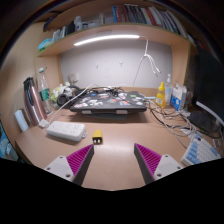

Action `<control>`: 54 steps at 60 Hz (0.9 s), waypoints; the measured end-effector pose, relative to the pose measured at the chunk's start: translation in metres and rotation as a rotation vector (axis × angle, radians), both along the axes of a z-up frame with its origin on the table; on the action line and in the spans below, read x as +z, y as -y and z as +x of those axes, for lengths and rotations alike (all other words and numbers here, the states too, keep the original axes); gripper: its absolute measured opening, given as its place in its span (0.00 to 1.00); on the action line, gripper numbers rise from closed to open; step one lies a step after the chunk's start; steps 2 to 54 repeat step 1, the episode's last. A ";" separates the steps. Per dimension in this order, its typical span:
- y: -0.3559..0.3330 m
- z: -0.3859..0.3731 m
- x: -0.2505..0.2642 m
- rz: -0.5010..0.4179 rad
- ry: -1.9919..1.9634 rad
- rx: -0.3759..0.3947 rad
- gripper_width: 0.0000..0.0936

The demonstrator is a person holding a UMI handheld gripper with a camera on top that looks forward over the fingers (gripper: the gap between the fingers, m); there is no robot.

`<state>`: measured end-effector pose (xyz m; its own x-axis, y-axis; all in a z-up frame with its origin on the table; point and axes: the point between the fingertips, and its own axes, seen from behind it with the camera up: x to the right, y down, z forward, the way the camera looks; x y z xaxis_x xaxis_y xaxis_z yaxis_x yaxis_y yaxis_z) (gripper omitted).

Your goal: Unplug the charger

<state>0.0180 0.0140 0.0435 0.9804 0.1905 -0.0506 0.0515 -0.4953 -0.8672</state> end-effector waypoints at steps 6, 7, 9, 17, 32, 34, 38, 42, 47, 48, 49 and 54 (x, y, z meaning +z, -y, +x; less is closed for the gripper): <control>0.004 0.007 0.000 -0.001 0.002 -0.004 0.95; 0.004 0.007 0.000 -0.001 0.002 -0.004 0.95; 0.004 0.007 0.000 -0.001 0.002 -0.004 0.95; 0.004 0.007 0.000 -0.001 0.002 -0.004 0.95; 0.004 0.007 0.000 -0.001 0.002 -0.004 0.95; 0.004 0.007 0.000 -0.001 0.002 -0.004 0.95; 0.004 0.007 0.000 -0.001 0.002 -0.004 0.95; 0.004 0.007 0.000 -0.001 0.002 -0.004 0.95; 0.004 0.007 0.000 -0.001 0.002 -0.004 0.95; 0.004 0.007 0.000 -0.001 0.002 -0.004 0.95; 0.004 0.007 0.000 -0.001 0.002 -0.004 0.95; 0.004 0.007 0.000 -0.001 0.002 -0.004 0.95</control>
